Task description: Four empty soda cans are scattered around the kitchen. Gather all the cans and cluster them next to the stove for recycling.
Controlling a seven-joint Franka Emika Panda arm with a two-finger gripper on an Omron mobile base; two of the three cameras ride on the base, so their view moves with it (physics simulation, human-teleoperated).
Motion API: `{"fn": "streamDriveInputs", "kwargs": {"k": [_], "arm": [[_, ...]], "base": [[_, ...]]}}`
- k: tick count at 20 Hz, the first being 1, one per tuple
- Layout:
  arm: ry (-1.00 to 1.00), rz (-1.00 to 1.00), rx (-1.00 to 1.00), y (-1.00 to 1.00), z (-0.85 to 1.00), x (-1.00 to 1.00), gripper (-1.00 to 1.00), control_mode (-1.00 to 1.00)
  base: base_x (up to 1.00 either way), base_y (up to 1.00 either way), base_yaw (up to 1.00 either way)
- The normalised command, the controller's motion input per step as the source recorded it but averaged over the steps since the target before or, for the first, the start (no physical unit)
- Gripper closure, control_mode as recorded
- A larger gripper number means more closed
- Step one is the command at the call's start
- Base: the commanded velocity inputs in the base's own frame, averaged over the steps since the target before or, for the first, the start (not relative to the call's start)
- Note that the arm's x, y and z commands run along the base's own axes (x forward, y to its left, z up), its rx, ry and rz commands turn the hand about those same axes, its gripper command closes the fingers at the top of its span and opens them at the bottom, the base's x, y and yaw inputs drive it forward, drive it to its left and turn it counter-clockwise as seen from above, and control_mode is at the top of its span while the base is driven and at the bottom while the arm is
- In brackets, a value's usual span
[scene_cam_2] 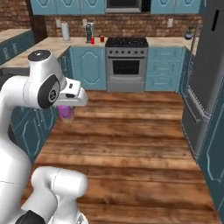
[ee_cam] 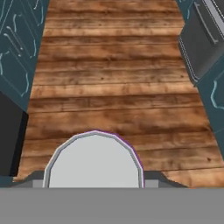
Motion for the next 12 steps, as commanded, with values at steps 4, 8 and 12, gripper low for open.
{"fn": "streamDriveInputs", "kwargs": {"k": [4,8,12], "arm": [[0.0,0.0,0.0,0.0,0.0,0.0,1.0,1.0],[0.0,0.0,0.0,0.0,0.0,0.0,1.0,1.0],[0.0,0.0,0.0,0.0,0.0,0.0,1.0,1.0]], "base": [[0.95,-0.16,0.16],[0.95,-0.18,0.16],[0.97,-0.19,0.15]]}}
